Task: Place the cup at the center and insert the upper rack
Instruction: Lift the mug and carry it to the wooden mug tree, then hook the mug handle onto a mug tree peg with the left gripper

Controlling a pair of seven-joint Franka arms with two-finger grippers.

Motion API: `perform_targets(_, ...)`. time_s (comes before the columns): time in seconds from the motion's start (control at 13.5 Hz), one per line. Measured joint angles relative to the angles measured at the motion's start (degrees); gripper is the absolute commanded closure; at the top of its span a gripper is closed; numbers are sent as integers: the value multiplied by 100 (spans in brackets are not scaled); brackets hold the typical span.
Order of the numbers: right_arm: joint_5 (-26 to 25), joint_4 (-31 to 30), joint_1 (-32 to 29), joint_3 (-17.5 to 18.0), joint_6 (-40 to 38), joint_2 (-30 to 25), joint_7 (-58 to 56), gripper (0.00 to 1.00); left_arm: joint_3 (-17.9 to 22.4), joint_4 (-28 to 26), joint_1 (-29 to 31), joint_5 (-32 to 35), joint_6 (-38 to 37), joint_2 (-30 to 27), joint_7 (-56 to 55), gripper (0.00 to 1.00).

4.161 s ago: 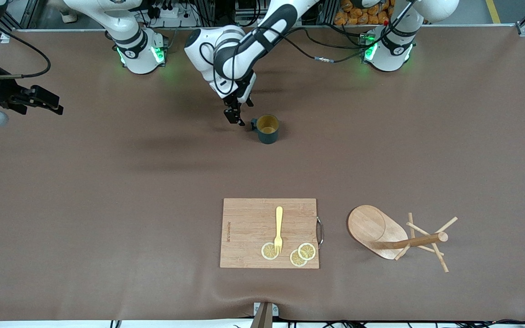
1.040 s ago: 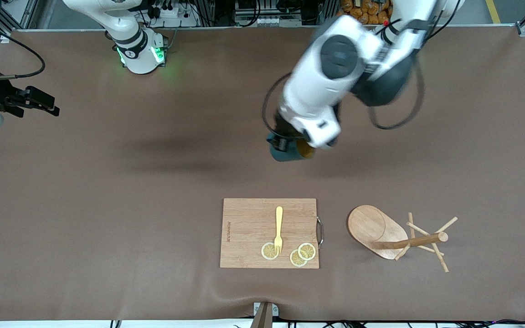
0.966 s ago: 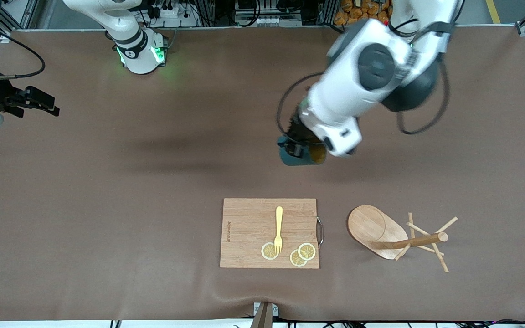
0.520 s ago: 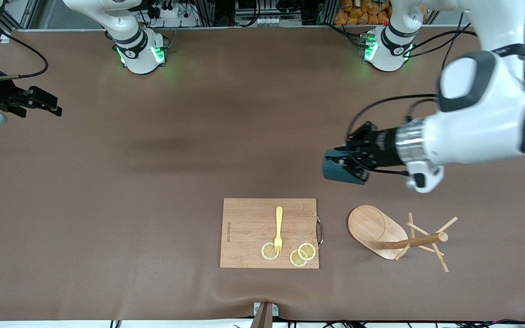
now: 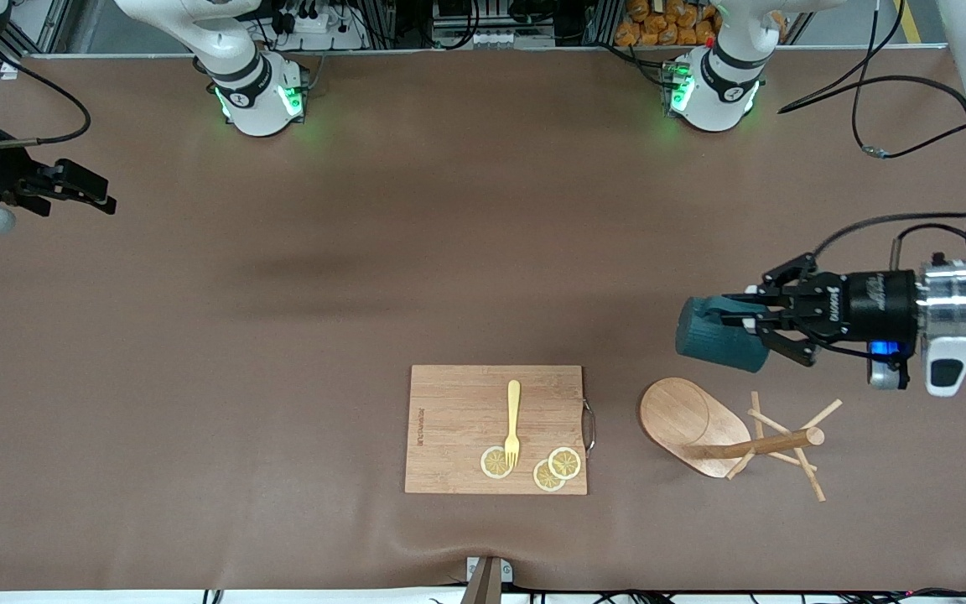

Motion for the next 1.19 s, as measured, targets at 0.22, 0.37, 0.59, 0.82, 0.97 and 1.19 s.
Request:
perform_targets(0.22,-1,0,0,0,-9,0,4,0,-4,-19,253,-869,-81,395,412,100)
perform_targets(0.37,-1,0,0,0,-12,0,31,0,-4,-25,347,-1293,-99,631,583,100)
perform_targets(0.59,-1,0,3,1,-14,0,99,0,-5,-27,391,-1683,-106,917,712,100)
perform_targets(0.82,-1,0,44,3,-14,0,139,0,-2,-27,500,-2094,-105,1088,713,100)
perform_targets(0.97,-1,0,55,3,-14,0,154,0,-4,-27,581,-2212,-108,1169,723,100)
perform_targets(1.19,-1,0,59,3,-14,0,190,0,-4,-27,630,-2245,-108,1235,918,100)
